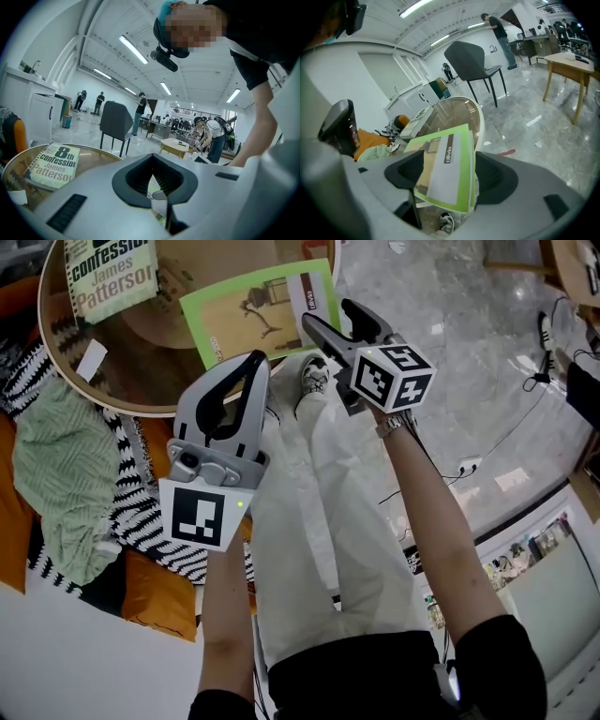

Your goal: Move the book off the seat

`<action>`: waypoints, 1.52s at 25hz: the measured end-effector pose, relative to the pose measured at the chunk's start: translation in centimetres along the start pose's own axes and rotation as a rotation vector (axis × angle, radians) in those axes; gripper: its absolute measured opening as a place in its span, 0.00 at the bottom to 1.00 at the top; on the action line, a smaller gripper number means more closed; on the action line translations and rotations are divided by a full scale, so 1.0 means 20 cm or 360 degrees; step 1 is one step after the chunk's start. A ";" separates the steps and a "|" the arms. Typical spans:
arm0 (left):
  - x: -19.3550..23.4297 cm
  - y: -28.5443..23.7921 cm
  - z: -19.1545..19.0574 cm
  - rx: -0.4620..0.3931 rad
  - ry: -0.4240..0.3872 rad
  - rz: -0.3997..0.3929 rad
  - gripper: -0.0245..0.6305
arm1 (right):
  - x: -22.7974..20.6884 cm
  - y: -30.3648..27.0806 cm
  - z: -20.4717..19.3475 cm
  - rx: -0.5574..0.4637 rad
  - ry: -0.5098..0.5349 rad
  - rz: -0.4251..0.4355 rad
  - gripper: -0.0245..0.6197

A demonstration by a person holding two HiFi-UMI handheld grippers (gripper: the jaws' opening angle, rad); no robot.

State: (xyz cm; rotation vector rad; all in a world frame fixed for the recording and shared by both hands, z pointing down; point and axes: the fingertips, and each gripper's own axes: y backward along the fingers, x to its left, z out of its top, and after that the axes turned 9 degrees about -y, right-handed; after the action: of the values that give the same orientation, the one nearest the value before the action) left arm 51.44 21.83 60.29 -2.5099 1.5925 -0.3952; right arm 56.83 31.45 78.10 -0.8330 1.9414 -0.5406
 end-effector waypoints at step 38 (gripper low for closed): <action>-0.06 0.58 0.81 -0.0281 -0.0093 0.0091 0.05 | 1.25 0.86 0.50 -0.0486 0.0358 0.0417 0.06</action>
State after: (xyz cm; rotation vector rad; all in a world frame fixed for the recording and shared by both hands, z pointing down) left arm 45.73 17.54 41.56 -2.5679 1.7423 -0.1794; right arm 51.32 24.26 47.39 -0.7103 2.3368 -0.1884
